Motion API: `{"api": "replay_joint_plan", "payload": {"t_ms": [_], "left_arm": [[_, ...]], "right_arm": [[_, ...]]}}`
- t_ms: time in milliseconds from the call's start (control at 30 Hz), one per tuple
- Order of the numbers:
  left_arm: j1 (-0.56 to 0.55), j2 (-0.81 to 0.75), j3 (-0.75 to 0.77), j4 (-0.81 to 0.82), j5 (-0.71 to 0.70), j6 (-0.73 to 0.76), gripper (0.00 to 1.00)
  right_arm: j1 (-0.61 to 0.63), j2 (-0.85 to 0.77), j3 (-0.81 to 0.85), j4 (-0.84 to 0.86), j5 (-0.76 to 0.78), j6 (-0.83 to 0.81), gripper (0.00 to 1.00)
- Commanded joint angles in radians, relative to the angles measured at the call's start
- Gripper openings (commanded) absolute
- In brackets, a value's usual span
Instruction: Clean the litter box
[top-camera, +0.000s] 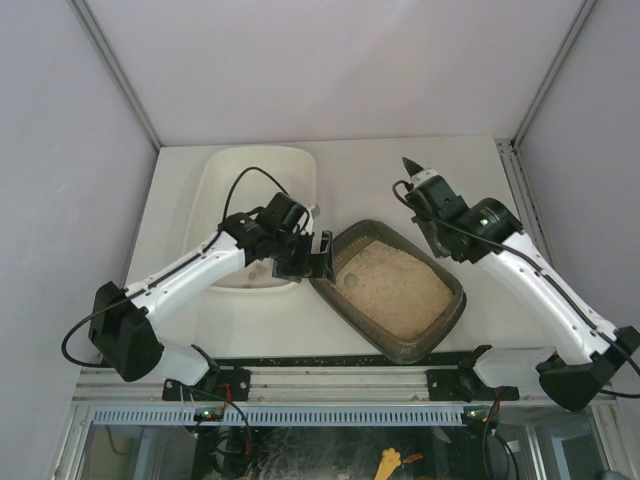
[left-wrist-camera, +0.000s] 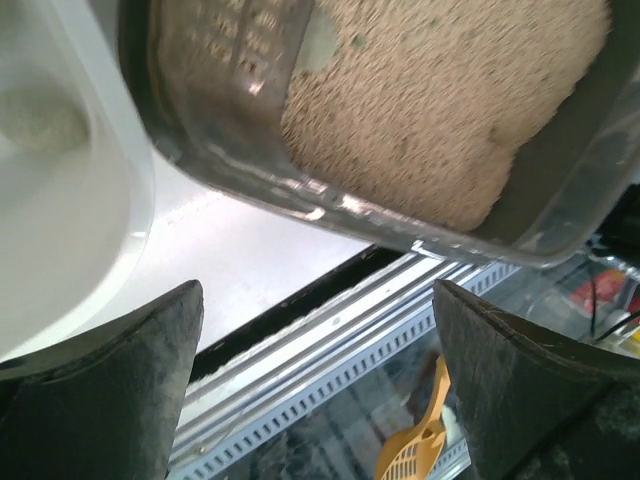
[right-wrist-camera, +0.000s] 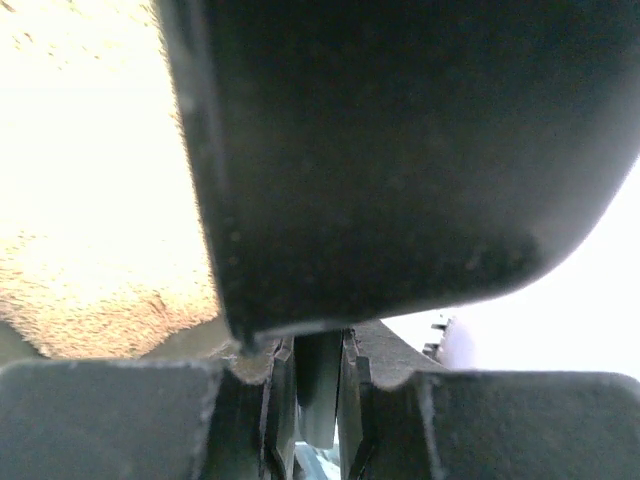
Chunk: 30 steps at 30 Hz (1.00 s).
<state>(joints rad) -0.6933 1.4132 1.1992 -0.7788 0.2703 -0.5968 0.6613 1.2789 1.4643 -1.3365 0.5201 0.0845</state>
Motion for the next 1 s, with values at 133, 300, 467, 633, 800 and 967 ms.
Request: {"api": "replay_joint_plan", "payload": {"t_ms": [133, 300, 467, 633, 800, 967], "left_arm": [[-0.004, -0.107, -0.155, 0.032, -0.031, -0.205, 1.00], [-0.017, -0.015, -0.148, 0.079, -0.007, -0.400, 1.00], [-0.045, 0.099, -0.023, 0.078, -0.042, -0.465, 1.00], [-0.051, 0.227, 0.105, 0.041, -0.108, -0.450, 1.00], [-0.031, 0.341, 0.216, 0.017, -0.150, -0.394, 1.00], [0.005, 0.479, 0.355, -0.028, -0.201, -0.341, 1.00]], "right_arm": [[0.007, -0.152, 0.003, 0.148, -0.081, 0.069, 0.00], [0.002, -0.218, -0.035, 0.198, -0.134, 0.079, 0.00], [0.002, -0.270, -0.050, 0.211, -0.167, 0.092, 0.00], [-0.006, -0.300, -0.072, 0.206, -0.244, 0.095, 0.00], [-0.004, -0.340, -0.104, 0.183, -0.298, 0.126, 0.00], [-0.009, -0.411, -0.140, 0.184, -0.328, 0.139, 0.00]]}}
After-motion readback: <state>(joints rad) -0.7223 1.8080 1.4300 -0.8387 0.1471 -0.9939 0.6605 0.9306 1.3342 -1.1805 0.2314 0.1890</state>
